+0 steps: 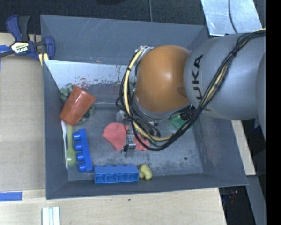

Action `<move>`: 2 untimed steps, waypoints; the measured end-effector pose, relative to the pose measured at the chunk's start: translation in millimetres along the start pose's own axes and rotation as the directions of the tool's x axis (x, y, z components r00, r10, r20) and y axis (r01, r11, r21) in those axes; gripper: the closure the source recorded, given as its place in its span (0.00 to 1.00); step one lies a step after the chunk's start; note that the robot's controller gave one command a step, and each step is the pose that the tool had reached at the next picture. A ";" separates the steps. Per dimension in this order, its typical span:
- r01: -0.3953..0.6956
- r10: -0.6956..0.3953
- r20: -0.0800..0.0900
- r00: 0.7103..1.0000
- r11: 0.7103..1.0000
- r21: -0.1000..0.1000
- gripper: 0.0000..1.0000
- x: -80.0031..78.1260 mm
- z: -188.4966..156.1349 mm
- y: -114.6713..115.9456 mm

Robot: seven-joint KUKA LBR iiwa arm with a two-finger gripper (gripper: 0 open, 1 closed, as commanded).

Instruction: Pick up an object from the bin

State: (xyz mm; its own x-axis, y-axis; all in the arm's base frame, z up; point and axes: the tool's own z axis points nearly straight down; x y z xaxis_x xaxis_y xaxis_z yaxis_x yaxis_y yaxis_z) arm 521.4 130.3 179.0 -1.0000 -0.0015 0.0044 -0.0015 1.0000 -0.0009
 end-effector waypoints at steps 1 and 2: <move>-0.002 0.002 0.007 1.000 1.000 -0.002 0.00 -1.9 -3.5 -0.2; -0.033 0.034 0.012 0.999 0.999 -0.003 0.00 -34.4 83.9 -49.2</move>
Offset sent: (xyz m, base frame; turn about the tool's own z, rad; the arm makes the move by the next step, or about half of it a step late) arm 0.0397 -0.0621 -0.1090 0.0430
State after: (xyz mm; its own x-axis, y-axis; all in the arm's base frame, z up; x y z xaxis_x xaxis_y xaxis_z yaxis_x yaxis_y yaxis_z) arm 555.5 81.0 95.0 -0.9995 0.0320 -0.0078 0.0320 0.9995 0.0021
